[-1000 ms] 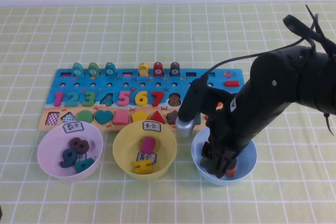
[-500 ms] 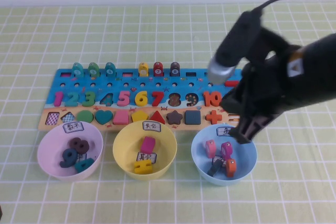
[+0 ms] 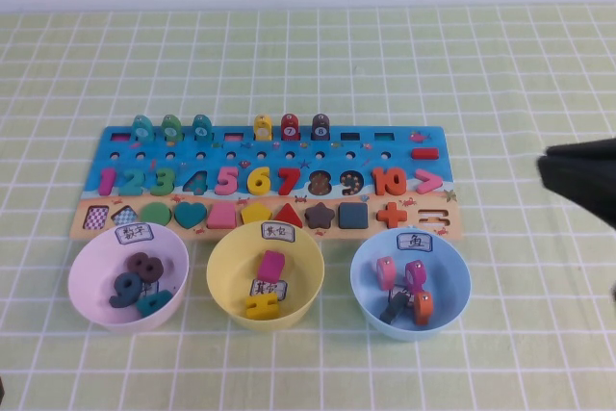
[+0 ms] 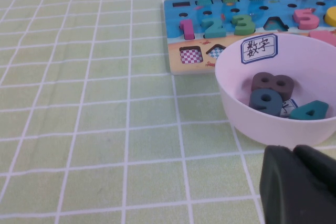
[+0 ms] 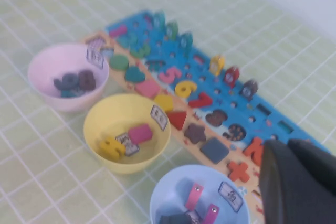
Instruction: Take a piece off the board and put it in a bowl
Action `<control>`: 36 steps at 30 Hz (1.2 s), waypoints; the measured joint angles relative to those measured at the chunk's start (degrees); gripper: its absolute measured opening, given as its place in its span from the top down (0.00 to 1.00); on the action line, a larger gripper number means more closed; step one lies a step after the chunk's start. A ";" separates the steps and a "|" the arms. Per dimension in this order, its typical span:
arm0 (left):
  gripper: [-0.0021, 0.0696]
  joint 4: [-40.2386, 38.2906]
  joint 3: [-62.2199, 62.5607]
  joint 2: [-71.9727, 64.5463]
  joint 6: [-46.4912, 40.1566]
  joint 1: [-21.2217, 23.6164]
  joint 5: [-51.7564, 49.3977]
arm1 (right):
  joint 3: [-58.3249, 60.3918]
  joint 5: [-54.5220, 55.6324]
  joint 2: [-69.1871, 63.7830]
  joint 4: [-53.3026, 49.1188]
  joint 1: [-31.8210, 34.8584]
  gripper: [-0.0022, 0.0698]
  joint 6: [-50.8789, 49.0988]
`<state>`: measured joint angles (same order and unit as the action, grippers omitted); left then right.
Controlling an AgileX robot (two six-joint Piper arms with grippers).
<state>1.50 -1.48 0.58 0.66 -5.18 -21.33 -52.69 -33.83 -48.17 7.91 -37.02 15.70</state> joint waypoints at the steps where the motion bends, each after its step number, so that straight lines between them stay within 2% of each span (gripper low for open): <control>1: 0.98 0.00 0.00 0.00 0.00 0.00 0.00 | 0.87 0.26 1.79 0.00 0.00 0.99 -0.10; 8: 0.98 0.00 0.00 0.00 0.00 0.00 0.00 | 3.42 -2.39 9.53 -0.59 0.00 0.99 -0.25; 21: 0.98 0.00 0.00 0.00 0.00 0.00 0.00 | 3.51 -17.81 10.66 -2.42 0.00 0.99 -0.25; 30: 0.98 0.00 0.00 0.00 0.00 0.00 0.00 | 3.51 -18.08 11.31 -9.25 0.00 0.99 -0.34; 36: 0.98 0.00 0.00 0.00 0.00 0.00 0.00 | 4.18 -16.55 14.55 -8.94 0.00 0.99 -0.34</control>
<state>1.50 -1.48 0.58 0.66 -5.18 -21.33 -48.51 -50.38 -33.62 -1.03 -37.02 15.36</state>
